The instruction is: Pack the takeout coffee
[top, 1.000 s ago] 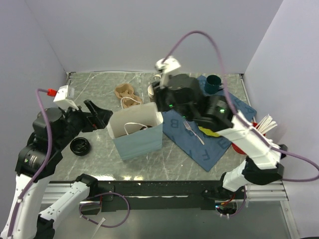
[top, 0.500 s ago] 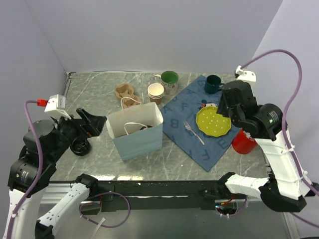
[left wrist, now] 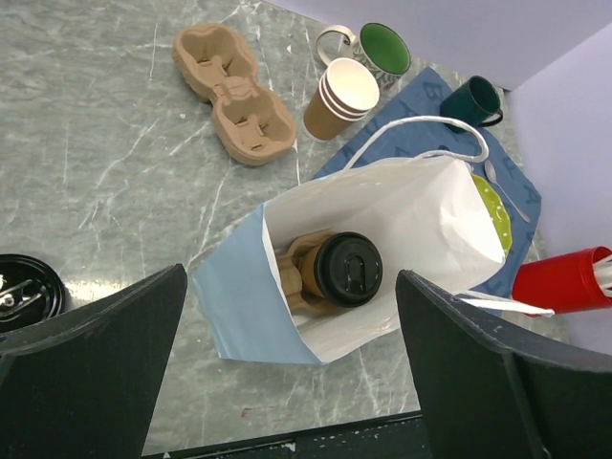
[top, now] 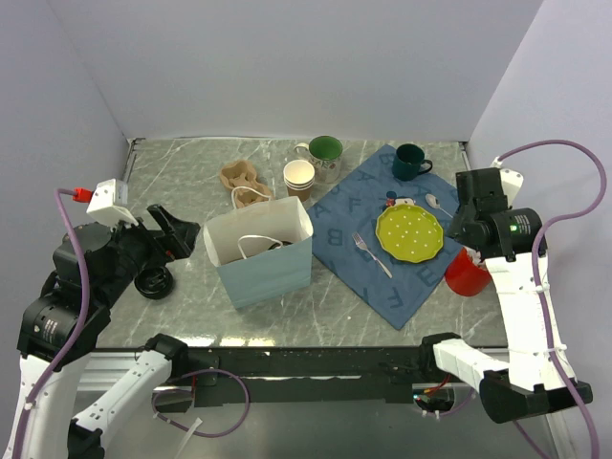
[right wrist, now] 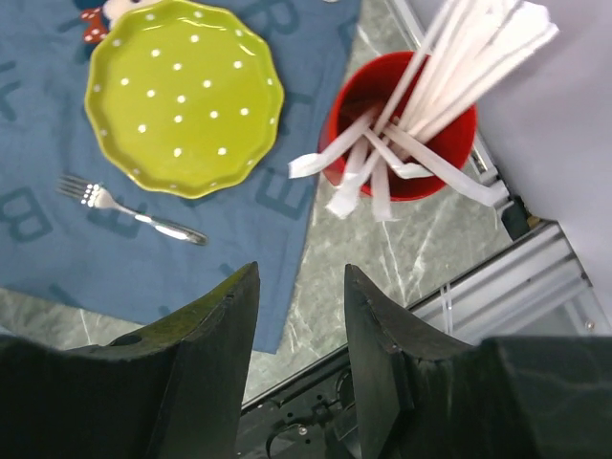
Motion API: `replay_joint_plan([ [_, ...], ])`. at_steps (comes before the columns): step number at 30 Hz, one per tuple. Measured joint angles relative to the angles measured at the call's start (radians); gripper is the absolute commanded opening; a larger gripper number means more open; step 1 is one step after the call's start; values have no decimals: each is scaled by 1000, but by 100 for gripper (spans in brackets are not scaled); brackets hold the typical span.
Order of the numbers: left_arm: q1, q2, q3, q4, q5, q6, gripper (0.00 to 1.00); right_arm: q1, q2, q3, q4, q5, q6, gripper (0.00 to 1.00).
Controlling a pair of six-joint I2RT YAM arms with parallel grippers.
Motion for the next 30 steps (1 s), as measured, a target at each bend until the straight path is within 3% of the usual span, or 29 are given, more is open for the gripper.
replay_joint_plan([
  [14,-1,16,13,0,-22,15,97,-195,7,-8,60,-60,-114,48],
  [30,-1,5,-14,6,-75,34,97,-209,120,-104,154,-109,-195,44],
])
